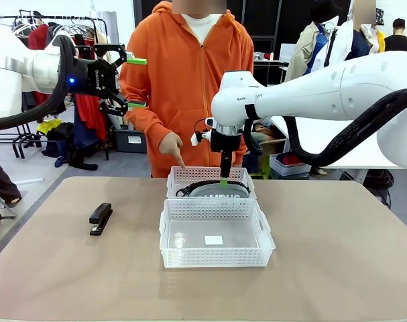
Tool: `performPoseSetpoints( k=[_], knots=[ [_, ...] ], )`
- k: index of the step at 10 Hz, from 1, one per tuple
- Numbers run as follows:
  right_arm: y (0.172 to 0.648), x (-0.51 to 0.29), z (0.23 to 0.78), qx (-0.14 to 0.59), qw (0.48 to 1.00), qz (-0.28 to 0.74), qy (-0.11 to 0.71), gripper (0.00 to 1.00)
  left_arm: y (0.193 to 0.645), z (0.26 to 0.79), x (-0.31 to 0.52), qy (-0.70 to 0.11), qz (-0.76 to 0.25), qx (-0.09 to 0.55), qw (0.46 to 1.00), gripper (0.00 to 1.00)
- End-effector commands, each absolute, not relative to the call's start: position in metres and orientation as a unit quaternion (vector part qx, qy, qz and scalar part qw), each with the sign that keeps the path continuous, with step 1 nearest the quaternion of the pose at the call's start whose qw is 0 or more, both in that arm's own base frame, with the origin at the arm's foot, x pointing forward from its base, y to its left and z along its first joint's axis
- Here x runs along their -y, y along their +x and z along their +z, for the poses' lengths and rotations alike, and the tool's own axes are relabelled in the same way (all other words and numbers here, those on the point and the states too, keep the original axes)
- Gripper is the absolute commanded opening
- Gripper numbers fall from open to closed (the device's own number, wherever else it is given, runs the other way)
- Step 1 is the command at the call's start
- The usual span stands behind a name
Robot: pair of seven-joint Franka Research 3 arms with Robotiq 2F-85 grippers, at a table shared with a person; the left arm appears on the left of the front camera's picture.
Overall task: Distribute items into two baskets.
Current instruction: Pick up the Stapler that the person points to.
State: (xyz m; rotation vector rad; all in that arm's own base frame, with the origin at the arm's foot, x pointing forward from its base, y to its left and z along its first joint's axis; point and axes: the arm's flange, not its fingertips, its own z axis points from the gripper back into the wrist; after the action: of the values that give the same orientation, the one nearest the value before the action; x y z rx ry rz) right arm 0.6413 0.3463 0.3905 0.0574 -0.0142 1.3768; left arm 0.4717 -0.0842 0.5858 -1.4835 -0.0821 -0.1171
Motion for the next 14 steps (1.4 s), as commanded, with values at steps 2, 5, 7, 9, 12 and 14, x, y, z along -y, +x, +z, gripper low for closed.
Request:
performPoseSetpoints(
  k=[2, 5, 7, 9, 12, 14],
  knots=[
    [0.633, -0.328, 0.429, 0.023, 0.815, 0.571, 0.094, 1.0, 0.47, 0.588, 0.084, -0.676, -0.054, 0.039, 0.734, 1.0],
    [0.63, -0.291, 0.507, -0.025, 0.878, 0.454, 0.15, 1.0, 0.47, 0.588, 0.084, -0.676, -0.054, 0.039, 0.734, 1.0],
    [0.616, -0.27, 0.538, -0.048, 0.921, 0.333, 0.194, 1.0, 0.47, 0.588, 0.084, -0.676, -0.054, 0.039, 0.734, 1.0],
    [0.604, -0.23, 0.582, -0.037, 0.937, 0.261, 0.231, 1.0, 0.47, 0.588, 0.084, -0.676, -0.054, 0.039, 0.734, 1.0],
    [0.573, -0.17, 0.616, 0.037, 0.939, 0.143, 0.312, 1.0, 0.47, 0.588, 0.084, -0.676, -0.054, 0.039, 0.734, 1.0],
    [0.545, -0.127, 0.631, 0.087, 0.924, 0.091, 0.362, 1.0, 0.47, 0.588, 0.084, -0.676, -0.054, 0.039, 0.734, 1.0]
  ],
)
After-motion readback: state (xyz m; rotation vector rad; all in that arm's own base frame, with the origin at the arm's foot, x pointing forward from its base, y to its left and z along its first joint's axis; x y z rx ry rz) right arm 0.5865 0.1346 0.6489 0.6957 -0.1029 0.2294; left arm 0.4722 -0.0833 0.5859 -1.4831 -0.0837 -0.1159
